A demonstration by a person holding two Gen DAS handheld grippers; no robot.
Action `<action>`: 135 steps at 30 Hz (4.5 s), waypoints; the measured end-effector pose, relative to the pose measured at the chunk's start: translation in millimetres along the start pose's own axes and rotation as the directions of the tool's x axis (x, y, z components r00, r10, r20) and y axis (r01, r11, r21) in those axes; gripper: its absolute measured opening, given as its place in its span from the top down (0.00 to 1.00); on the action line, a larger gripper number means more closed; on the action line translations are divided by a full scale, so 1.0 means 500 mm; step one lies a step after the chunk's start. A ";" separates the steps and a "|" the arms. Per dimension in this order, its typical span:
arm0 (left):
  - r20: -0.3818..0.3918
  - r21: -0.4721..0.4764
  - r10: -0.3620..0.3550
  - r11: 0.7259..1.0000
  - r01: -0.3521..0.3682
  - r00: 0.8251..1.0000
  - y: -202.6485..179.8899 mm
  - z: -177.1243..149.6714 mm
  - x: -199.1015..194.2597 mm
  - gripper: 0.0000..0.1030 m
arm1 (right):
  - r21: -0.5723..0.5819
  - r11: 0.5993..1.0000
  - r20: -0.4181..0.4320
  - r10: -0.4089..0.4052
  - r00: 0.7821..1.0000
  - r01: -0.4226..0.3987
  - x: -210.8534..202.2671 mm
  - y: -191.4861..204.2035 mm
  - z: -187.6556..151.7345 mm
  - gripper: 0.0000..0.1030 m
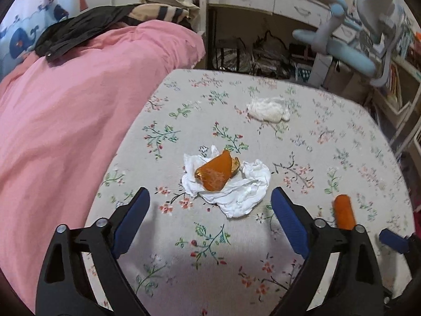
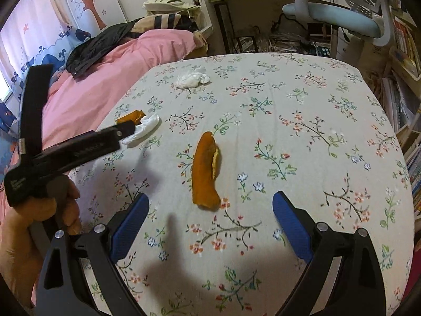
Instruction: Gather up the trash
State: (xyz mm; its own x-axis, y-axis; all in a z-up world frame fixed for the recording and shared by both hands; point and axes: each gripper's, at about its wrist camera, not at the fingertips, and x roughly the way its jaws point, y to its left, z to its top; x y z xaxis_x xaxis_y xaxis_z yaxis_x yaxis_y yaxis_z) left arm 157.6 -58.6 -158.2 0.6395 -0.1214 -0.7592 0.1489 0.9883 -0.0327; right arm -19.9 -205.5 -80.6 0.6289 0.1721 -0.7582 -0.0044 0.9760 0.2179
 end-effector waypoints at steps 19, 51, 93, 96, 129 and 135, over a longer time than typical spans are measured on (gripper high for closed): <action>-0.136 0.050 -0.131 0.989 0.139 0.982 0.008 0.029 0.029 0.83 | -0.078 0.995 -0.031 -0.058 0.998 0.055 0.038 0.019 0.020 0.39; -0.207 0.297 -0.034 0.950 0.096 0.978 0.045 -0.161 -0.150 0.48 | -0.059 0.998 -0.077 0.018 0.997 -0.022 -0.044 0.029 -0.051 0.85; -0.011 0.233 -0.088 0.969 0.088 0.996 0.008 -0.200 -0.335 0.91 | -0.051 0.994 -0.011 0.096 0.995 -0.096 -0.118 0.062 -0.086 0.85; 0.019 0.234 -0.067 0.970 0.061 0.998 0.006 -0.216 -0.362 0.91 | -0.057 0.993 0.003 0.102 0.995 -0.101 -0.136 0.066 -0.098 0.85; 0.166 0.199 -0.053 0.980 0.019 0.985 -0.005 -0.334 -0.540 0.91 | -0.072 0.988 0.169 0.149 0.974 -0.139 -0.302 0.104 -0.257 0.85; 0.168 0.188 -0.056 0.982 0.023 0.984 0.001 -0.356 -0.554 0.91 | -0.069 0.988 0.153 0.149 0.977 -0.140 -0.305 0.108 -0.289 0.85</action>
State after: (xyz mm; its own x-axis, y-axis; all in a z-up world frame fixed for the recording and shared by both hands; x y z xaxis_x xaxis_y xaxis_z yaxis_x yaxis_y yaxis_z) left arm -153.7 -8.1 -63.5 0.7480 -0.1899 -0.6360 0.3028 0.9503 0.0724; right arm -228.5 -159.8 -42.0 0.7329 0.2935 -0.6138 -0.1461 0.9490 0.2793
